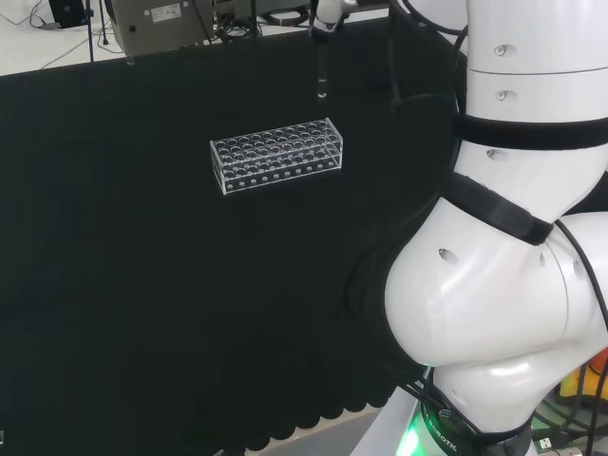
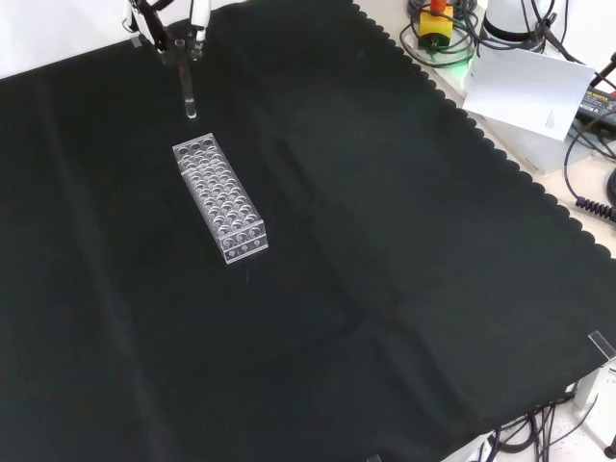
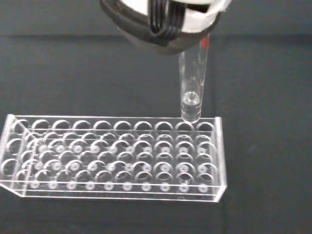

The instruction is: Put the test tube back in the rack.

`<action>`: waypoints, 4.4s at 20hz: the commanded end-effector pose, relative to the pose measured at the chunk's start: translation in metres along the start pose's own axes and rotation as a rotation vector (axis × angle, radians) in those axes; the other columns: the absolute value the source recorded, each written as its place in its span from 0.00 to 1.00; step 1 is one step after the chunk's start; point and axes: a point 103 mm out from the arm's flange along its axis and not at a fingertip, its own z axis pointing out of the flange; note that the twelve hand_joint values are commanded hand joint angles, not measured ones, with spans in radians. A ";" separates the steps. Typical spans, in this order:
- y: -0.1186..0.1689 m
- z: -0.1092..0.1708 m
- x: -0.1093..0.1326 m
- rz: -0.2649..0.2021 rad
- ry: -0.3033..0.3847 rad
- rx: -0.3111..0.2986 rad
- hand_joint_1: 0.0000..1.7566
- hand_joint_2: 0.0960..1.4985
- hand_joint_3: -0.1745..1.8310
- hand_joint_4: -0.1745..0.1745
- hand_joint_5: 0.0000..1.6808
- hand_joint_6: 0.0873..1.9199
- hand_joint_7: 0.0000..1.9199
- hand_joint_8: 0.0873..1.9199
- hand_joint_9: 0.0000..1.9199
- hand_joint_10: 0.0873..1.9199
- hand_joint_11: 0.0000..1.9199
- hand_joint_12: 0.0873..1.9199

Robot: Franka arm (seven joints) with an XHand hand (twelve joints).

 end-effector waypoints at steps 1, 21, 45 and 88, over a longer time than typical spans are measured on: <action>0.003 0.001 0.010 -0.024 -0.002 -0.001 0.81 0.62 0.09 0.00 0.79 0.05 0.70 0.37 0.71 0.06 0.42 0.59; -0.001 0.044 -0.001 -0.022 0.034 0.056 0.81 0.62 0.09 0.00 0.79 0.05 0.70 0.37 0.71 0.06 0.42 0.60; 0.019 0.074 -0.012 -0.008 0.056 0.097 0.81 0.62 0.09 0.00 0.79 0.05 0.70 0.37 0.71 0.06 0.42 0.60; 0.046 0.107 -0.014 -0.024 0.085 0.144 0.81 0.62 0.09 0.00 0.79 0.05 0.70 0.37 0.71 0.06 0.41 0.60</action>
